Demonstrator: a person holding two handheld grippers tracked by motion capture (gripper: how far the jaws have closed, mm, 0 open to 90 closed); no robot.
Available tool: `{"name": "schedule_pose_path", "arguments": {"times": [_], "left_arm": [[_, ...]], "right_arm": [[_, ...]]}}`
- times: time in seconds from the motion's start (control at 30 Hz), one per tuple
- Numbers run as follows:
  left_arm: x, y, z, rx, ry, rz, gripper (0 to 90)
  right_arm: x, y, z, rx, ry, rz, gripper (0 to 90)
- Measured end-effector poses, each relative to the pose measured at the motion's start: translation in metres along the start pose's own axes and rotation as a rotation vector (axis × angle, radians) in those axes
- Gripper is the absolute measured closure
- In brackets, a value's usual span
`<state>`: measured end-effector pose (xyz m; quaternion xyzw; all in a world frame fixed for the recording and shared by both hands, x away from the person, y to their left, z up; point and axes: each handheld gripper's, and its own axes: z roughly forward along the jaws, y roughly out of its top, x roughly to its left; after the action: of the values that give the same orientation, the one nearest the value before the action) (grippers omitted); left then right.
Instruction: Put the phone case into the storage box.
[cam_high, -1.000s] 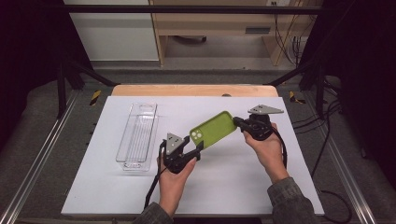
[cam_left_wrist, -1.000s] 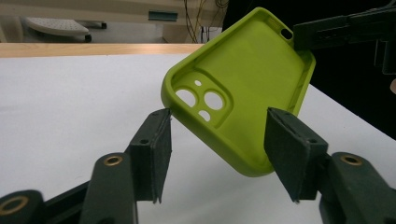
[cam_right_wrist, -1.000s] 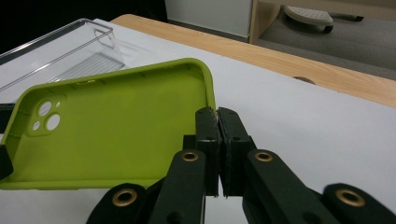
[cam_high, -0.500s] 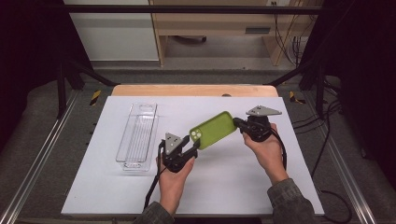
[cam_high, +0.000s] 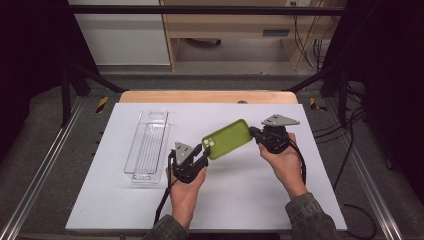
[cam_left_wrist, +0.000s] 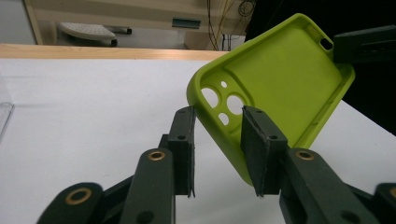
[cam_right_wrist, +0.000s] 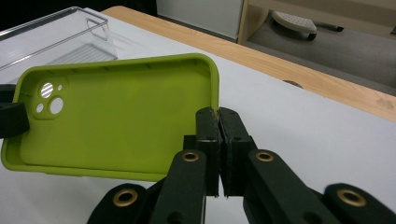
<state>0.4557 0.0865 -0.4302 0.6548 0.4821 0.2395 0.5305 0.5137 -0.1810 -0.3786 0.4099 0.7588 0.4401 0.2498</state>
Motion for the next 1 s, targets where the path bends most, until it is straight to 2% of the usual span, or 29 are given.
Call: {"name": "schedule_pose_path", "arguments": {"times": [0.13, 0.33, 0.37, 0.4, 0.47, 0.5, 0.57, 0.67, 0.73, 0.83, 0.97, 1.0], "left_arm": [[0.000, 0.001, -0.001, -0.022, 0.027, -0.027, 70.1], [0.001, 0.002, -0.001, -0.032, 0.057, -0.023, 77.4], [0.002, 0.002, 0.000, -0.035, 0.035, -0.014, 87.9], [0.000, 0.002, 0.001, -0.029, 0.030, -0.005, 89.5], [-0.008, 0.002, 0.003, -0.026, 0.013, 0.012, 89.6], [-0.009, 0.002, 0.003, -0.033, 0.020, 0.014, 89.6], [-0.008, 0.002, 0.002, -0.040, 0.028, 0.000, 89.6], [-0.002, 0.002, -0.005, -0.058, 0.038, -0.002, 89.4], [0.001, 0.003, -0.009, -0.068, 0.056, 0.019, 87.2], [0.003, 0.004, -0.011, -0.064, 0.057, 0.017, 81.4], [0.002, 0.002, -0.014, -0.072, 0.093, 0.025, 61.4], [0.002, 0.001, -0.015, -0.067, 0.089, 0.009, 56.9]], "right_arm": [[0.003, -0.001, 0.001, 0.006, -0.006, -0.007, 88.0], [0.006, -0.003, 0.003, 0.013, -0.014, 0.006, 87.9], [0.007, -0.003, 0.003, 0.013, -0.015, 0.003, 87.9], [0.008, -0.003, 0.003, 0.014, 0.003, 0.008, 87.9], [0.020, -0.003, 0.007, 0.031, 0.000, -0.044, 88.0], [0.025, -0.003, 0.009, 0.030, 0.010, -0.052, 88.0], [0.031, -0.002, 0.010, 0.027, -0.010, -0.075, 88.0], [0.024, -0.003, 0.011, 0.043, -0.016, -0.066, 88.1], [0.018, -0.005, 0.009, 0.032, -0.018, -0.043, 88.1], [0.013, -0.006, 0.007, 0.020, -0.015, -0.017, 88.2], [0.013, -0.005, 0.007, -0.003, -0.019, -0.015, 88.2], [0.014, -0.004, 0.006, -0.005, -0.019, -0.012, 88.2]]}}
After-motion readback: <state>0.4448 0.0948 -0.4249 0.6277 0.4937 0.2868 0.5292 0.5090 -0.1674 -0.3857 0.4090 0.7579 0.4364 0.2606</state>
